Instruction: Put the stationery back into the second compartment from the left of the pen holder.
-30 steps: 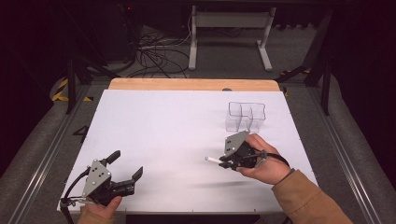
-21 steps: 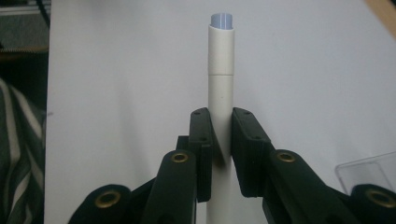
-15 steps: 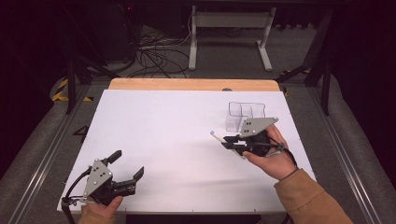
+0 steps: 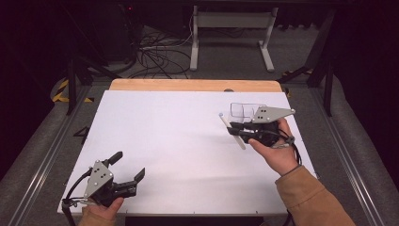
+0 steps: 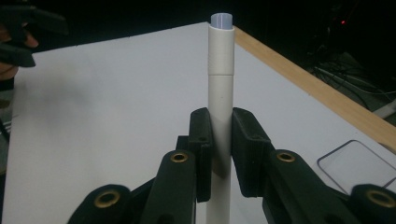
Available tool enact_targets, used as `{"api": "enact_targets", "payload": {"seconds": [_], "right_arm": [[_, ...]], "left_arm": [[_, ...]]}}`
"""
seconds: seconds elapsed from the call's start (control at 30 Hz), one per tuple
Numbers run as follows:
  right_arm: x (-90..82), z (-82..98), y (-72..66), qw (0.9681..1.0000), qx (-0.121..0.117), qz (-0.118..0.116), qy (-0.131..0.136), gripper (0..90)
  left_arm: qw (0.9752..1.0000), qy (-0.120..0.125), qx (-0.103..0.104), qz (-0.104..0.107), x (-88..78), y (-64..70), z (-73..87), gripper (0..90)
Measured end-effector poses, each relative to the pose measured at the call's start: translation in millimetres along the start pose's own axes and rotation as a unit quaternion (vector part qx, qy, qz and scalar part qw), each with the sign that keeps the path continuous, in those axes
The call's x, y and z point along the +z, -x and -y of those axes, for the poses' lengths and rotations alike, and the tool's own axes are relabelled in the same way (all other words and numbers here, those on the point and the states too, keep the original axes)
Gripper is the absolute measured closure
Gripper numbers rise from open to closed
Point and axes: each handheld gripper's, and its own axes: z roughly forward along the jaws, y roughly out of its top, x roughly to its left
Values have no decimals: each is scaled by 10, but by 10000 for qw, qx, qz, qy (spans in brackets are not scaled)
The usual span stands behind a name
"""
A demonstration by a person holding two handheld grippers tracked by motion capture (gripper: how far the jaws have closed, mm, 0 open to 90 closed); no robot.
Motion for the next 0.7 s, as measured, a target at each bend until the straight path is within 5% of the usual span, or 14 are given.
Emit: {"api": "enact_targets", "payload": {"seconds": [0.23,0.7], "right_arm": [[-40,6,109,9980,311,384,394,792],[-27,30,342,9865,615,1145,998,791]], "left_arm": [[10000,-3,9,-6,-5,-3,3,100],[10000,-9,9,8,3,-2,1,101]]}}
